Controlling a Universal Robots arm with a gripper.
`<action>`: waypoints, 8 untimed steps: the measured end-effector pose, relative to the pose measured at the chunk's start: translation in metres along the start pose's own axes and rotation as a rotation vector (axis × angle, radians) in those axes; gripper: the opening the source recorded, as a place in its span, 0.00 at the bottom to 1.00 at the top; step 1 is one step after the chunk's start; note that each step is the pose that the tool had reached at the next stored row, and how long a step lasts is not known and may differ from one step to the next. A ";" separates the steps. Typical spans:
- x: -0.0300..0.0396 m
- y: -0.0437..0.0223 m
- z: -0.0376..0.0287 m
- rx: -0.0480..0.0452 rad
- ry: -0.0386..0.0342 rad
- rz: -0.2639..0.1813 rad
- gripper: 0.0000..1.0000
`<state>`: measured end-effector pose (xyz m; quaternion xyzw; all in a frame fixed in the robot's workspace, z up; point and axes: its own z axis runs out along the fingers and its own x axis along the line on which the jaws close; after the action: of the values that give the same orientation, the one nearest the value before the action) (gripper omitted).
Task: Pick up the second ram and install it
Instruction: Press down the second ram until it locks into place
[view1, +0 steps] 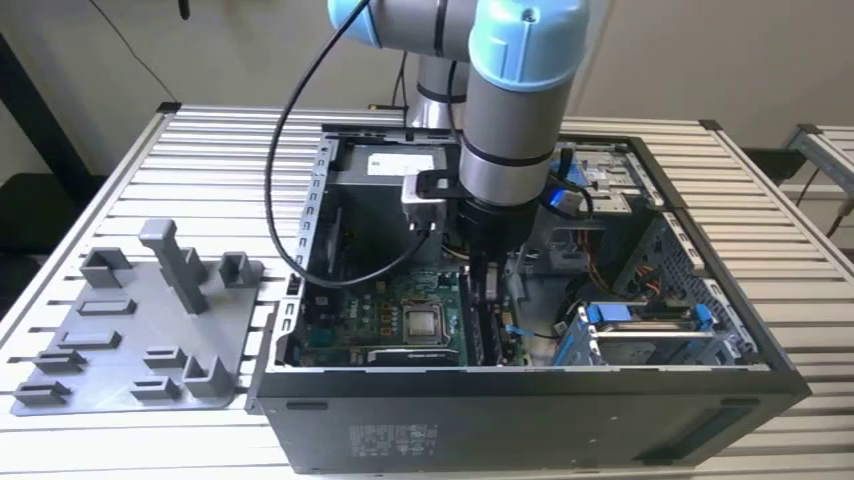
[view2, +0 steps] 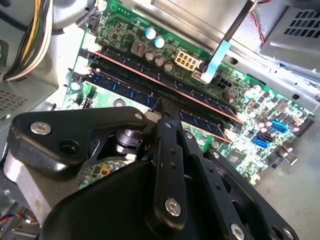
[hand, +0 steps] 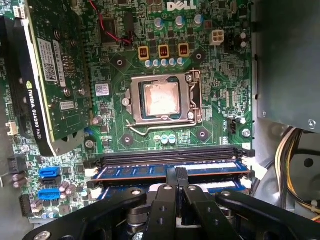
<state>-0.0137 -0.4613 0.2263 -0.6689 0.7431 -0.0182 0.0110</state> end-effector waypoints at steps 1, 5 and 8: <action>0.0001 0.0002 0.0016 -0.0001 0.0006 -0.001 0.11; 0.0002 0.0007 0.0085 -0.0003 0.0015 -0.004 0.11; -0.0008 0.0005 0.0062 -0.0013 0.0057 -0.008 0.11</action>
<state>-0.0138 -0.4605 0.2201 -0.6719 0.7404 -0.0196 0.0084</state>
